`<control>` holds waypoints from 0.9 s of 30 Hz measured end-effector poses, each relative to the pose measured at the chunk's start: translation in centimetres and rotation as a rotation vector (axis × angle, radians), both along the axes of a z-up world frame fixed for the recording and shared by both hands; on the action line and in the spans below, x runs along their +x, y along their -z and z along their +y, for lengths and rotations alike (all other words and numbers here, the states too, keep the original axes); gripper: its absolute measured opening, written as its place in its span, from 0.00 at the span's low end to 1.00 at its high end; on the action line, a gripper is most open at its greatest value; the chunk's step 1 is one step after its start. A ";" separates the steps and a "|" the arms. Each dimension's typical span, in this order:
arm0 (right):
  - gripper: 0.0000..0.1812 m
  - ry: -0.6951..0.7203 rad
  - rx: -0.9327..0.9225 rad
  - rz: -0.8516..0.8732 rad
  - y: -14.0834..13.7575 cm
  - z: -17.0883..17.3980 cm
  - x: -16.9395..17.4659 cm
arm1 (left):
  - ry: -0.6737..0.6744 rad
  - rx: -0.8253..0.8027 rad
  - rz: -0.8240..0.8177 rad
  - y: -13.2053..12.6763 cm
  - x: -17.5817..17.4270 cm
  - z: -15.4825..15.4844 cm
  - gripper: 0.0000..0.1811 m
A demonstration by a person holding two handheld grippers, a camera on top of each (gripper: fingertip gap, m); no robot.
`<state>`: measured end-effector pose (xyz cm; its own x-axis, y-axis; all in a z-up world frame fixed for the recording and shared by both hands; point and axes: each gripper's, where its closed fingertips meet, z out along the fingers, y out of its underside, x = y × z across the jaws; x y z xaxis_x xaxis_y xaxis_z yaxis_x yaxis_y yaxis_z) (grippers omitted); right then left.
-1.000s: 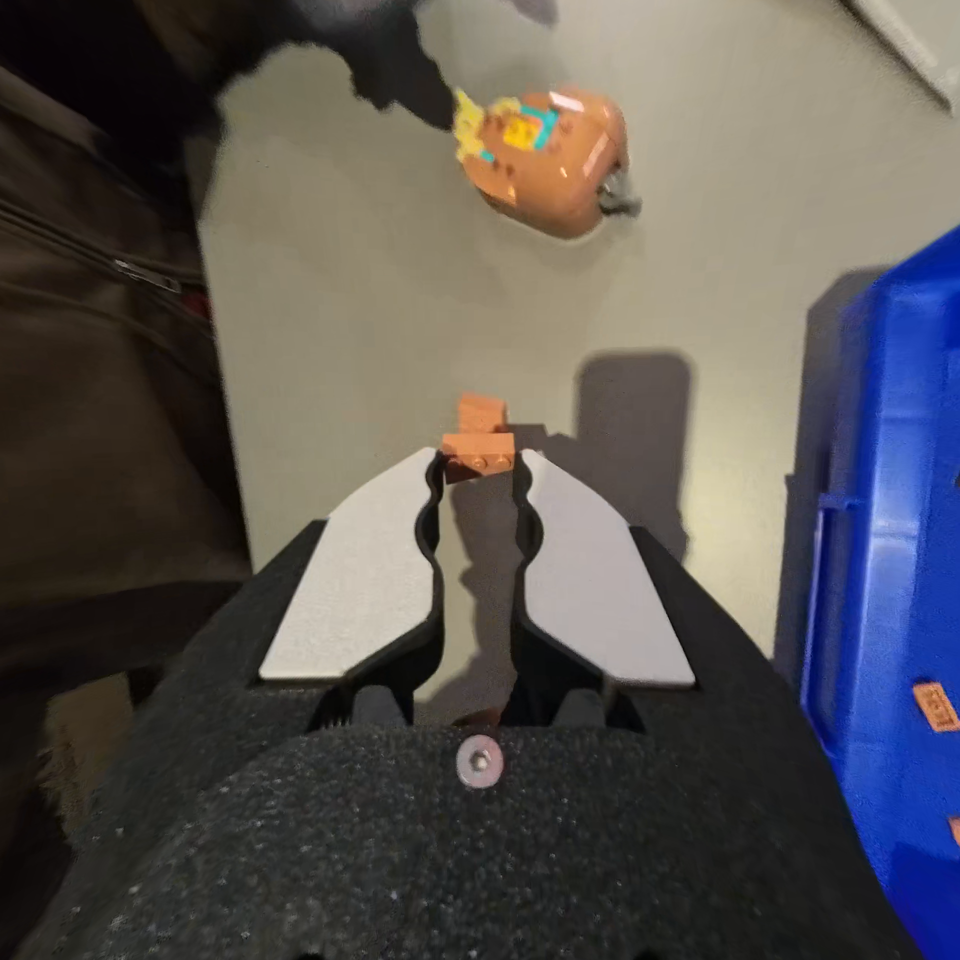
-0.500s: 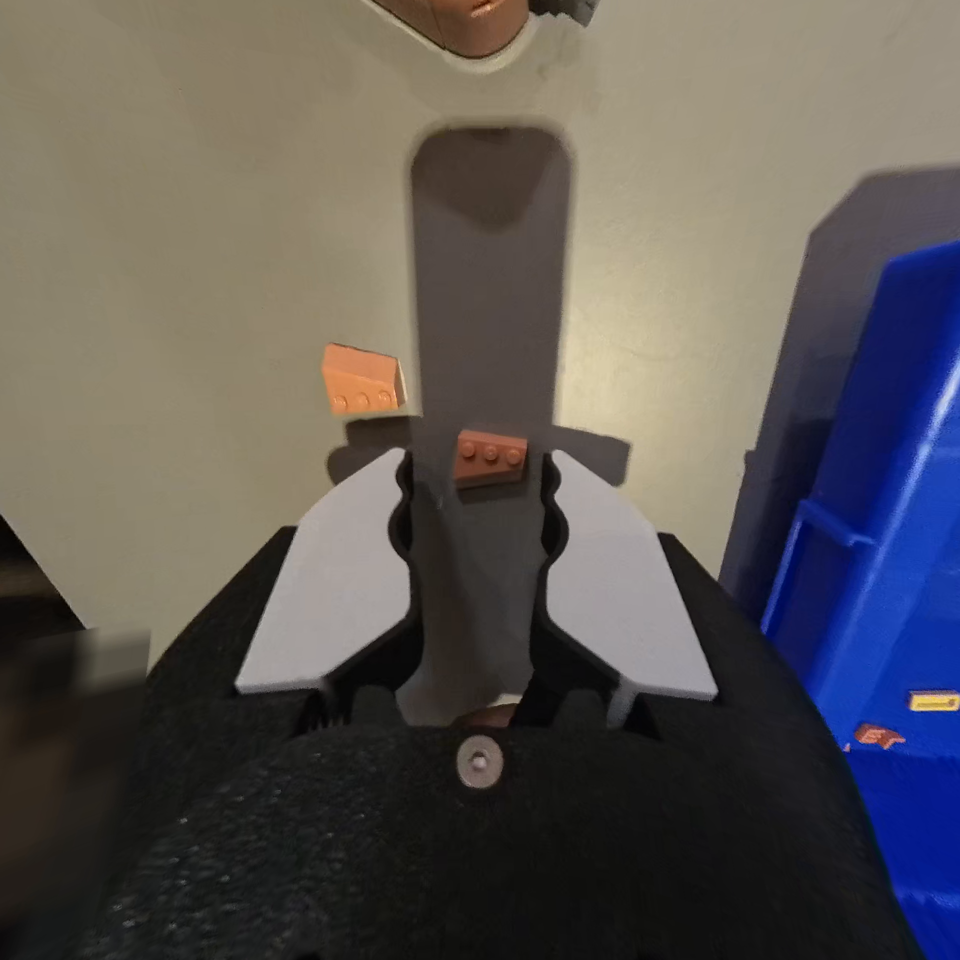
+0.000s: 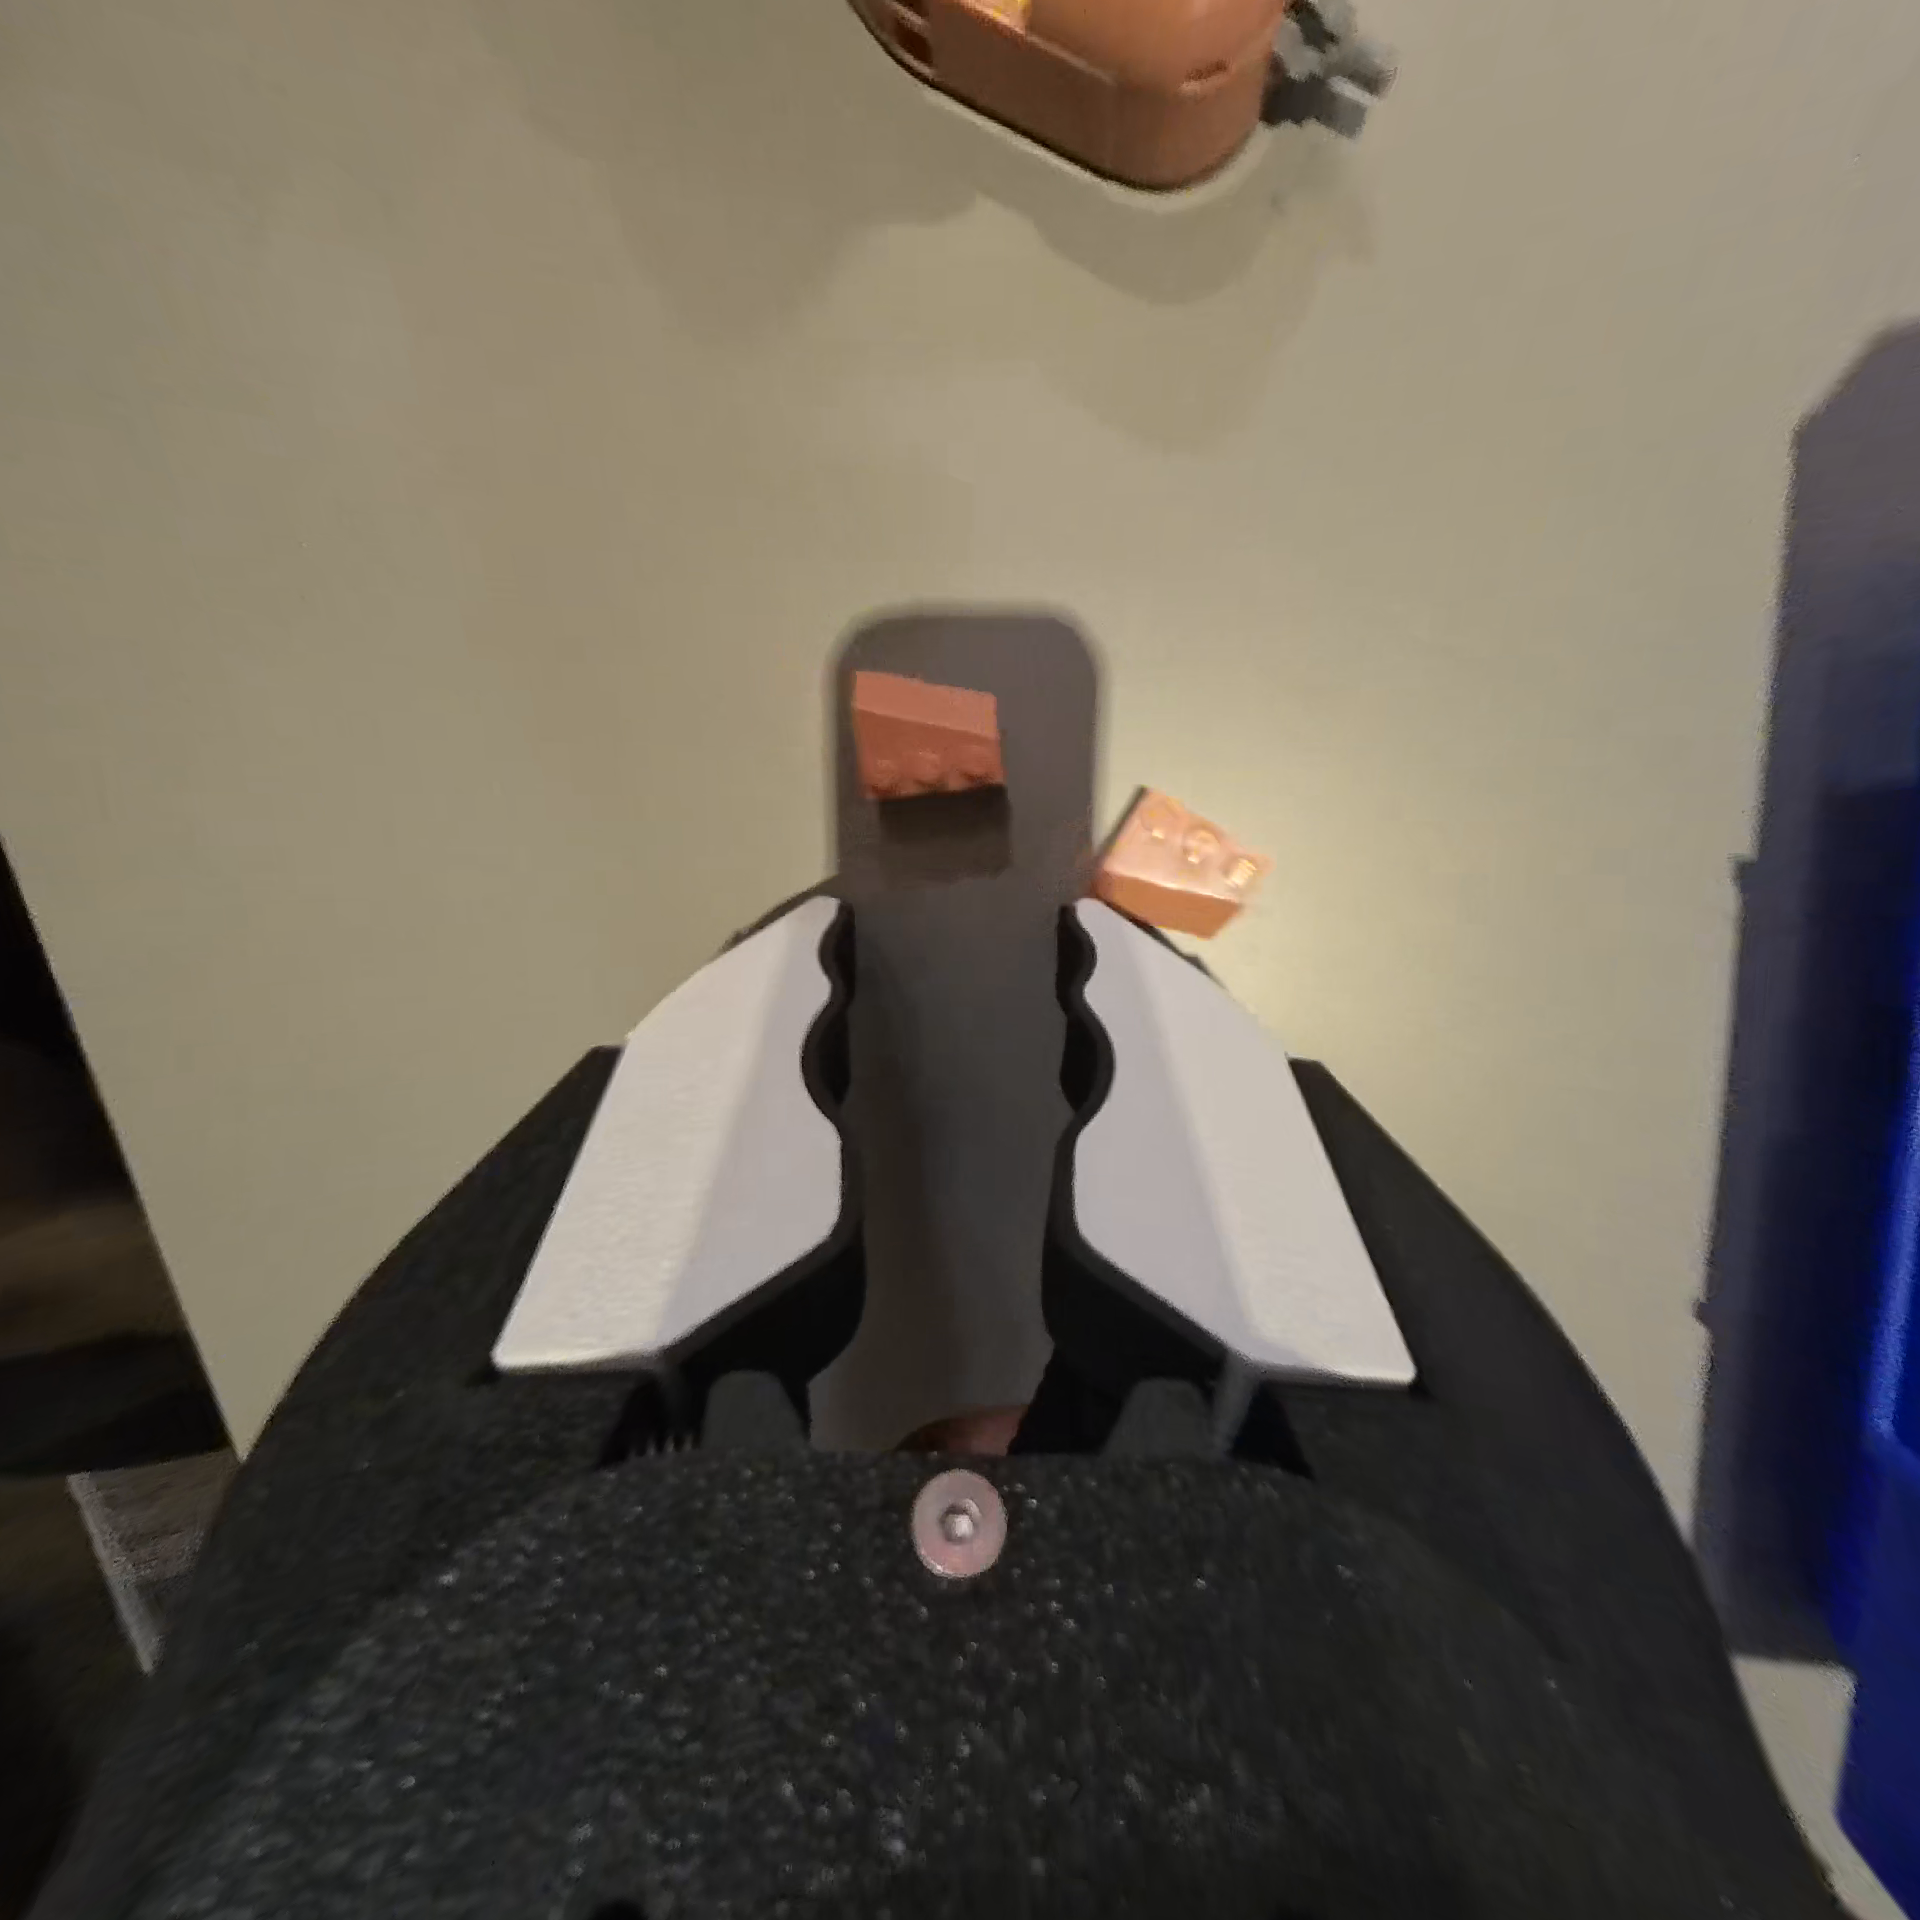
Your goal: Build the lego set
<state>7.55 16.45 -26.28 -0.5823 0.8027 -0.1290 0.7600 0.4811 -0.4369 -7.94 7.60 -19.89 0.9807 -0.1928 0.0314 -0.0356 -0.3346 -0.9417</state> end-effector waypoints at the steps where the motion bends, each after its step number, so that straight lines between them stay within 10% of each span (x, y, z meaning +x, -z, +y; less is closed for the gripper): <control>1: 0.21 -0.009 -0.003 0.011 0.0 -0.3 0.0 | -0.004 0.003 0.003 0.0 -0.1 0.0 0.28; 27: 0.22 0.294 -0.109 0.309 -0.4 3.5 -2.4 | -0.016 0.001 -0.061 0.0 -1.0 -0.5 0.28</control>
<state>5.15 19.93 -25.93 -0.3557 0.9314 -0.0778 0.6834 0.2024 -0.7014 -8.89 7.06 -19.90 0.9800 -0.1768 0.0912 0.0274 -0.3341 -0.9421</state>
